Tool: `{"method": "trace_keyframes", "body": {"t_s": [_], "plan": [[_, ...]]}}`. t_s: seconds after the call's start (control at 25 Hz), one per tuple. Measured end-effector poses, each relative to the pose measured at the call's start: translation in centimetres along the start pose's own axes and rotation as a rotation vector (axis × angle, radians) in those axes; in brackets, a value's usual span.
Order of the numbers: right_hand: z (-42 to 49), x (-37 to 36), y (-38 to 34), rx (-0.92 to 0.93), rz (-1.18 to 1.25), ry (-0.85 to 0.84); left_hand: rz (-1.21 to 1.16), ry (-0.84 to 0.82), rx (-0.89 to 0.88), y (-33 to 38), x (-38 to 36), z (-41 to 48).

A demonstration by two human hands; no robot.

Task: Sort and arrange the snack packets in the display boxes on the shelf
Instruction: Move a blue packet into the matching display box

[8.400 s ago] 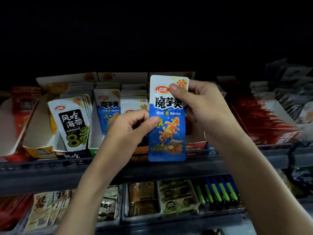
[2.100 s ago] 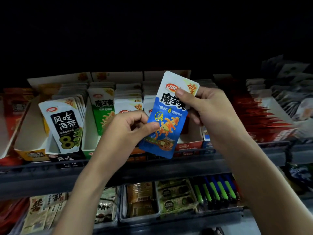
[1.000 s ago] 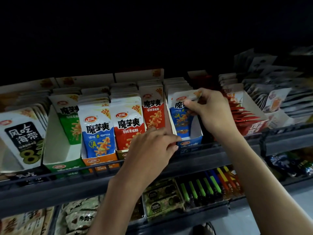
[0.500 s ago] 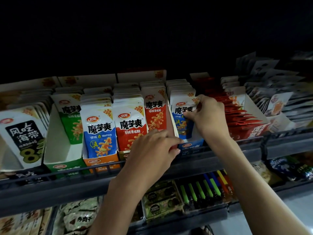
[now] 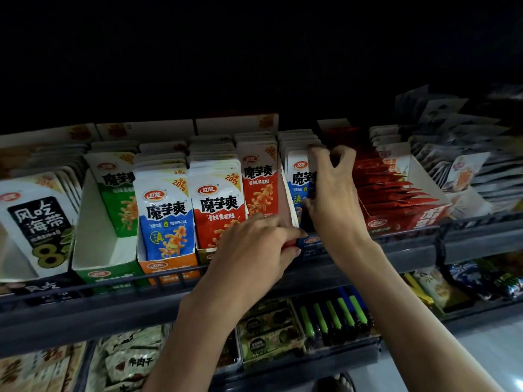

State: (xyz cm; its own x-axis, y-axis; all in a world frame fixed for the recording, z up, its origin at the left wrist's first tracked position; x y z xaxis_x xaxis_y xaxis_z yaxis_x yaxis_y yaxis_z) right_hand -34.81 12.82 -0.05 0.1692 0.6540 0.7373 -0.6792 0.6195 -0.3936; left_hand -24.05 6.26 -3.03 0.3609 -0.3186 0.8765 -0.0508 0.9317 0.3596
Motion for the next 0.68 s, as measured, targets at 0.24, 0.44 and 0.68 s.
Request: {"method": "trace_keyframes", "body": {"t_s": [0.24, 0.44, 0.68], "plan": [[0.16, -0.51, 0.27, 0.012, -0.003, -0.007, -0.002, -0.009, 0.004, -0.1, -0.09, 0.05], [-0.06, -0.24, 0.23, 0.017, 0.013, -0.004, -0.013, -0.026, 0.011, -0.02, -0.07, 0.01], [0.08, -0.34, 0.24, 0.048, 0.021, -0.017, -0.012, -0.042, 0.013, 0.06, 0.02, -0.09]]}}
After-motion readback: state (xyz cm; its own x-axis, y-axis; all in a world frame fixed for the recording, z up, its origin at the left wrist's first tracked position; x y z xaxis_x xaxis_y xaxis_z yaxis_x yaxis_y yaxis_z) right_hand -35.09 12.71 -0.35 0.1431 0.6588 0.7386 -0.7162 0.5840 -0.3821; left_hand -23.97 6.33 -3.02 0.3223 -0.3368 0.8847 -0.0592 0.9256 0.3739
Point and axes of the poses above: each hand's wrist, its own z-axis towards the middle knuckle, its own x-axis out of the back of the hand, y = z × x, the point moved 9 cm from there along z, towards the middle knuckle, and after that the axes turned 6 degrees about -z, right-handed, at the moved point
